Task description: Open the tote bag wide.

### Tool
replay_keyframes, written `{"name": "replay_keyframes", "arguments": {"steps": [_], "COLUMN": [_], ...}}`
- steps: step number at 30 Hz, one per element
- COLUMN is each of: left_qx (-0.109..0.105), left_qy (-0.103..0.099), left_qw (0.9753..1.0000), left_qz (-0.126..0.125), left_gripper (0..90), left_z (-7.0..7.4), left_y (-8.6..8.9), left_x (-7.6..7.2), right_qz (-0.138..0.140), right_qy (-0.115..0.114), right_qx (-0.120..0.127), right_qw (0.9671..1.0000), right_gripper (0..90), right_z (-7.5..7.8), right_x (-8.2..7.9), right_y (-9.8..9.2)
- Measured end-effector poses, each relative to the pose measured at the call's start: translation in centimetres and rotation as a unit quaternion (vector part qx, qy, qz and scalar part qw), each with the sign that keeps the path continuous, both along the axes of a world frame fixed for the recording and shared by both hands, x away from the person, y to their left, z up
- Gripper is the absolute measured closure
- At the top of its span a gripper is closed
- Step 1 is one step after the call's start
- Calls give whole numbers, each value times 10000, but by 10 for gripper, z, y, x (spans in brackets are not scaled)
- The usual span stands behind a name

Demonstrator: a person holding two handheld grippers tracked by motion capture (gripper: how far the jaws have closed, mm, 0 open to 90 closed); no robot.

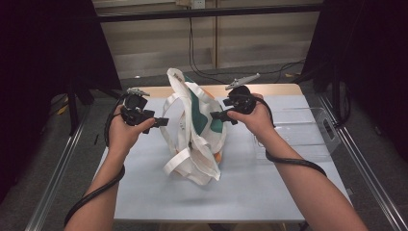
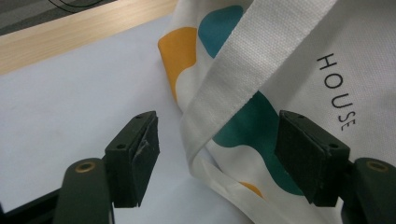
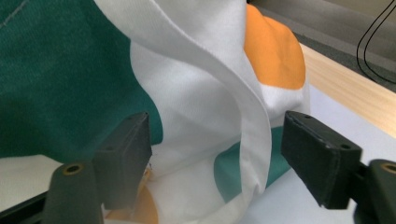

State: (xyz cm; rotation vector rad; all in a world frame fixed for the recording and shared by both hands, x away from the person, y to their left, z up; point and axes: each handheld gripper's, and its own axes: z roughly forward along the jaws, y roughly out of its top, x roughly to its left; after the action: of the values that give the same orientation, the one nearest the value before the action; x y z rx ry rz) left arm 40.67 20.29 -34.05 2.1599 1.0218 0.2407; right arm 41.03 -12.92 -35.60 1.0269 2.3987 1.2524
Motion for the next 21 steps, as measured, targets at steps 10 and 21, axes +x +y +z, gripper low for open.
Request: {"name": "replay_keyframes", "arguments": {"steps": [10,21], "left_qx": [-86,-92], "left_qy": [21,-19], "left_qw": [10000,10000], "left_qz": [-3,-31], "left_gripper": [364,462], "left_z": [-2,1], "left_y": [-5,-8], "left_x": [1,2], "right_qz": [26,95], "right_qy": [-107,-133], "right_qx": [49,23], "right_qw": [9999,9999], "right_gripper": [417,792], "right_z": [6,7], "right_x": [7,10], "right_y": [9,6]}}
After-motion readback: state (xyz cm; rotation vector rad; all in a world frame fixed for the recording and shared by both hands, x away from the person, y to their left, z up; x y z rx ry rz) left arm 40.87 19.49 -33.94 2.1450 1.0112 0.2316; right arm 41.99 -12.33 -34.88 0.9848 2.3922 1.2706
